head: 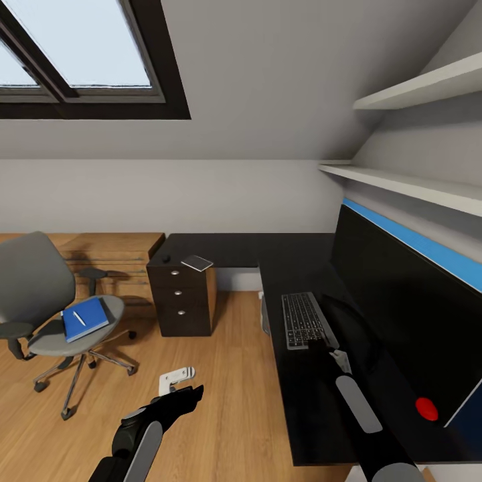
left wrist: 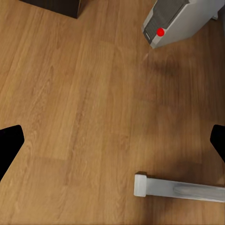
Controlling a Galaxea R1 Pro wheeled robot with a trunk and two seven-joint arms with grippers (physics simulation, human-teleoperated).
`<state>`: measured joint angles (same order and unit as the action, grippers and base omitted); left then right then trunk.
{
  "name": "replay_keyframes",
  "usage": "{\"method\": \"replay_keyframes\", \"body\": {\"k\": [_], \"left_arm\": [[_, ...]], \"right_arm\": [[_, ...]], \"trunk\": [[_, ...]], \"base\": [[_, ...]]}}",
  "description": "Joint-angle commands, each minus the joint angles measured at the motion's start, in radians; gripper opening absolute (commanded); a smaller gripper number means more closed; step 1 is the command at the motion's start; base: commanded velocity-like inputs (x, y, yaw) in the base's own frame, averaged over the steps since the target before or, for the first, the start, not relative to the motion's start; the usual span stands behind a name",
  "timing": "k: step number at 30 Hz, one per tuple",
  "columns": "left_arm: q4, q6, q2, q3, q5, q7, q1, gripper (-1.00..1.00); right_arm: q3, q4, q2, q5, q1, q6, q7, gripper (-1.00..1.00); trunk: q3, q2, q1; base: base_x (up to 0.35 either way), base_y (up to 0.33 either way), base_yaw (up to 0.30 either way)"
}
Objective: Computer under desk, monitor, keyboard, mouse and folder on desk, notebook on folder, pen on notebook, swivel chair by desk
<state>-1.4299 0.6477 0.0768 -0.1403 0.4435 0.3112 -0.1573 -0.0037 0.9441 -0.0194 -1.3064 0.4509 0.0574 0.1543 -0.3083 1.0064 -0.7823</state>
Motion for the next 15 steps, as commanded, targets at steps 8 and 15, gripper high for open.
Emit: {"method": "replay_keyframes", "body": {"k": [8,15], "left_arm": [[-0.001,0.003,0.000,-0.001,0.011,0.009,-0.001,1.00],[-0.001,0.003,0.000,-0.001,0.011,0.009,-0.001,1.00]], "right_arm": [[-0.001,-0.008,0.000,-0.007,0.000,0.002,0.007,-1.00],[-0.001,-0.008,0.001,-0.007,0.000,0.002,0.007,-1.00]], "trunk": [[-0.001,0.001,0.000],[-0.001,0.001,0.000]], "base": [[0.001,0.000,0.000],[0.000,0.000,0.000]]}}
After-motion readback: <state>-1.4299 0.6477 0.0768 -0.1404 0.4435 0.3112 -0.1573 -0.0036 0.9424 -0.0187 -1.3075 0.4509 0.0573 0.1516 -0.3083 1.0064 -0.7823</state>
